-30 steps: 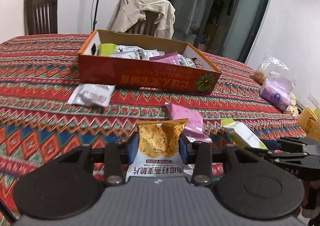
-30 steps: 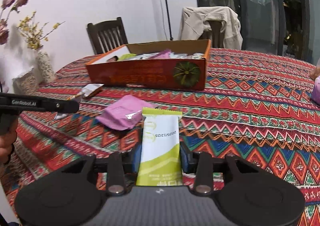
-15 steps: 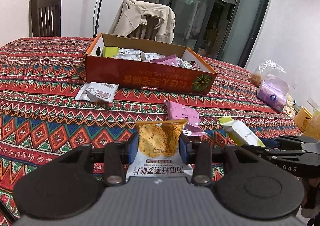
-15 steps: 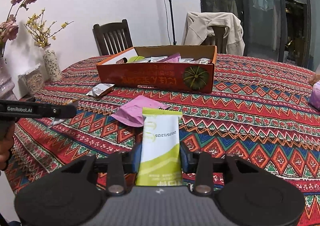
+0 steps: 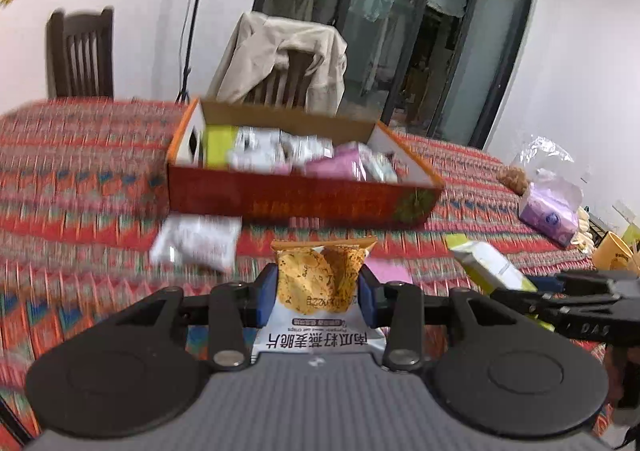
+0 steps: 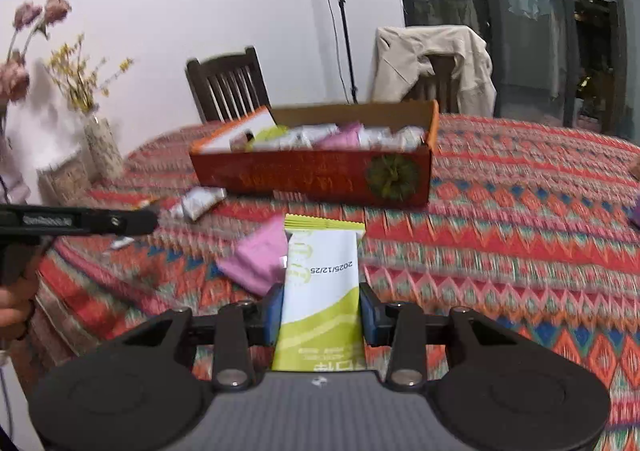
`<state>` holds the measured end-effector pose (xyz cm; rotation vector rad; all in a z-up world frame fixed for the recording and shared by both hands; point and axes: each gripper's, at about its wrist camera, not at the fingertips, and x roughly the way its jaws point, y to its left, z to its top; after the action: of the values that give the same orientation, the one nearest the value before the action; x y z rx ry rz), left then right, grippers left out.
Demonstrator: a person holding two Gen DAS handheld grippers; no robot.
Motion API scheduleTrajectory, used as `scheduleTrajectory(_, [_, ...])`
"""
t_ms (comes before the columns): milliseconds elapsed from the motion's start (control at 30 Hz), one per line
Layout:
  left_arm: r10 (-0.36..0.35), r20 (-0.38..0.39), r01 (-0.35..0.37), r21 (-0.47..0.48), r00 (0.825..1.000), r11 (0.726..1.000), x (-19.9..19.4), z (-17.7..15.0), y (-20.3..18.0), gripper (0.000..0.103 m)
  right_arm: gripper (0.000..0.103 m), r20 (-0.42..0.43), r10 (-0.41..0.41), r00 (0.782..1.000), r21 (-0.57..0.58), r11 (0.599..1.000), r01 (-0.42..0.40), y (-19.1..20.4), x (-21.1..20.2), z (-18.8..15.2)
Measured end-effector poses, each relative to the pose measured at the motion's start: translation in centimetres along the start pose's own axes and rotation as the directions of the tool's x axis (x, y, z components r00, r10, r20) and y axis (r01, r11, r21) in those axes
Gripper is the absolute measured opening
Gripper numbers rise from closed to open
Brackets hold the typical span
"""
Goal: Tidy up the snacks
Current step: 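Carry the cracker packet and yellow-green bar with both tools over the box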
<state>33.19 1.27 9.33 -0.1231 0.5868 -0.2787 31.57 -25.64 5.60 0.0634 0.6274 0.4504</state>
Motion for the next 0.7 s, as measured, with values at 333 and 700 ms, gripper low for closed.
scheduleTrajectory(333, [0.038, 0.052, -0.041, 0.059, 0.998, 0.997, 8.5, 11.3, 1.9, 0.041, 0.038, 0.111, -0.034, 0.993, -0.051, 0.998, 0.04, -2.8, 6.3, 12.4])
scheduleTrajectory(700, [0.109, -0.133, -0.112, -0.013, 0.985, 0.994, 23.5, 16.5, 4.9, 0.042, 0.038, -0.048, -0.202, 0.978, 0.012, 0.979, 0.203, -6.6, 19.6, 16.2])
